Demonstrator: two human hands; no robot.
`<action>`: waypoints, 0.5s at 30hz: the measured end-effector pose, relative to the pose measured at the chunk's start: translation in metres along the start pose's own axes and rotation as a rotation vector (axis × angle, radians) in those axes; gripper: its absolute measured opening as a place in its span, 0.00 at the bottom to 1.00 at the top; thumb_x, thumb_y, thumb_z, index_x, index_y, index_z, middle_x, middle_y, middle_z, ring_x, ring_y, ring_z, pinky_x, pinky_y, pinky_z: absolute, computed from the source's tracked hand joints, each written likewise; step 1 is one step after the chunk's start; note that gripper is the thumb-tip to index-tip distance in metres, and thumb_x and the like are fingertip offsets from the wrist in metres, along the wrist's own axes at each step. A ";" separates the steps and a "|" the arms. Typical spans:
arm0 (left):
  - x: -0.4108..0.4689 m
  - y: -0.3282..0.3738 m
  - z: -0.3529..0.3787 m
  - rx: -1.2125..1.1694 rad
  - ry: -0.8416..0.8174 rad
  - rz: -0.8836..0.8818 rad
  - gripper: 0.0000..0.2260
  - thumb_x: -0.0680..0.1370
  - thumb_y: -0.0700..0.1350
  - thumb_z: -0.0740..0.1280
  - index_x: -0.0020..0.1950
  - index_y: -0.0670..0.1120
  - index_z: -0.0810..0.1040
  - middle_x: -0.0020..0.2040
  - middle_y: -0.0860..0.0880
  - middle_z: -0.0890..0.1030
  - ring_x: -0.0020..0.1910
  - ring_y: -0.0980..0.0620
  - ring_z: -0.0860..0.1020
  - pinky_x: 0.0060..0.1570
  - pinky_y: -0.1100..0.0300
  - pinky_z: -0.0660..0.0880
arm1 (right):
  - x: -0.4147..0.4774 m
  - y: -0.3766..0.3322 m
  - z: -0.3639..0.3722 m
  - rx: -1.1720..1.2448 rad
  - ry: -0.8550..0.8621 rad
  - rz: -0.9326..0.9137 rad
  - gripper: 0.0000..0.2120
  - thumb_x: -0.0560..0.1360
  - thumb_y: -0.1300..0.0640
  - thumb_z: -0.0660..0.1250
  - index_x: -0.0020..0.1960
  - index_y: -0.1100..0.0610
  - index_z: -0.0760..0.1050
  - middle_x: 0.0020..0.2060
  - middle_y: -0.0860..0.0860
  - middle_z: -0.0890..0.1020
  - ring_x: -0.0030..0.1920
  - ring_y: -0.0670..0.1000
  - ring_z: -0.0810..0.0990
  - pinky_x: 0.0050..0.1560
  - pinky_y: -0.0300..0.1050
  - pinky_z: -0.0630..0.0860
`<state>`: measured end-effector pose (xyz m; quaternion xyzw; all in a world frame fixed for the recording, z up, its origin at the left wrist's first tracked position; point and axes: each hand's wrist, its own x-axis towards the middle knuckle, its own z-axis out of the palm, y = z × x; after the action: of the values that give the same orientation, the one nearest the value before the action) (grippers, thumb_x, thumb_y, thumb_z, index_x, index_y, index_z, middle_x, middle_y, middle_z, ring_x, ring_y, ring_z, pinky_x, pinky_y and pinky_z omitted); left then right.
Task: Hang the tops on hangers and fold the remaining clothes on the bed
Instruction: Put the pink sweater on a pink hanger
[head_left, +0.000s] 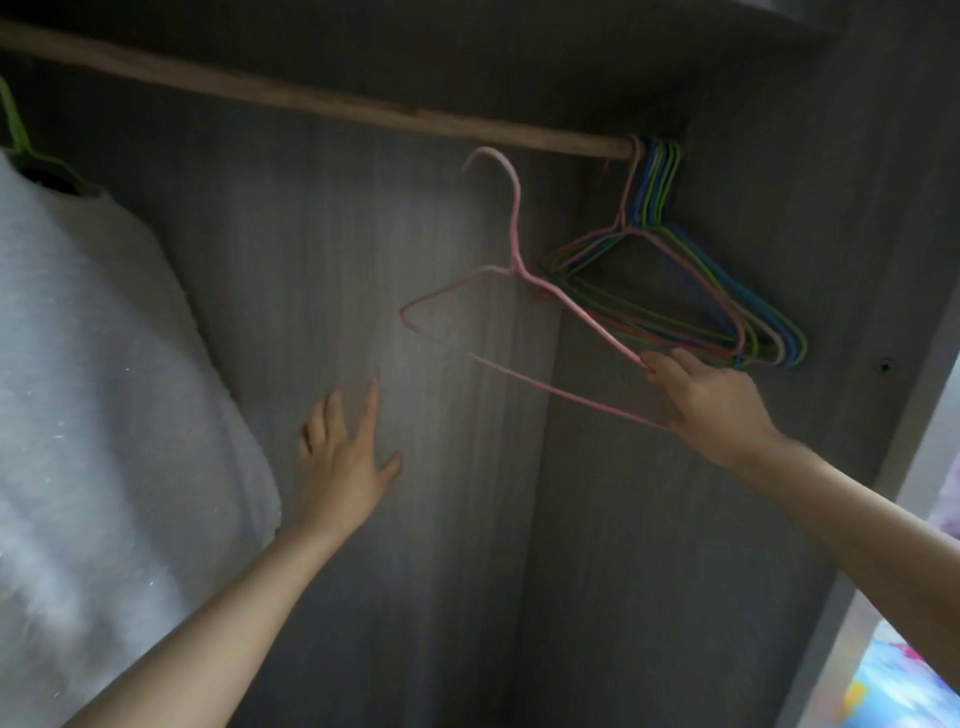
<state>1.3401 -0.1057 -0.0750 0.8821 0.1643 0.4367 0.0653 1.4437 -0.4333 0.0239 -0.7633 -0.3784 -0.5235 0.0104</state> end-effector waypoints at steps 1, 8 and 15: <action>-0.013 -0.013 0.004 -0.033 -0.099 -0.088 0.43 0.69 0.50 0.75 0.77 0.46 0.54 0.72 0.32 0.60 0.70 0.34 0.59 0.64 0.40 0.62 | -0.019 -0.016 0.000 -0.002 -0.008 -0.060 0.13 0.70 0.60 0.60 0.54 0.62 0.71 0.33 0.59 0.77 0.18 0.60 0.72 0.14 0.42 0.63; -0.068 -0.062 0.036 -0.155 -0.141 -0.121 0.22 0.72 0.48 0.67 0.62 0.38 0.75 0.56 0.32 0.77 0.55 0.31 0.75 0.51 0.38 0.71 | -0.128 -0.075 -0.008 0.055 -0.155 -0.038 0.13 0.67 0.61 0.56 0.52 0.59 0.68 0.29 0.54 0.76 0.21 0.55 0.74 0.14 0.40 0.63; -0.181 -0.084 0.067 -0.491 -0.537 -0.200 0.05 0.77 0.39 0.65 0.47 0.39 0.79 0.42 0.37 0.81 0.43 0.35 0.80 0.42 0.46 0.74 | -0.240 -0.163 -0.034 -0.021 -0.303 0.445 0.10 0.72 0.57 0.56 0.47 0.58 0.74 0.31 0.56 0.76 0.28 0.58 0.79 0.21 0.42 0.71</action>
<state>1.2710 -0.0881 -0.2731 0.9027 0.1170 0.2077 0.3581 1.2809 -0.4670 -0.2168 -0.8975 -0.1934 -0.3918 0.0606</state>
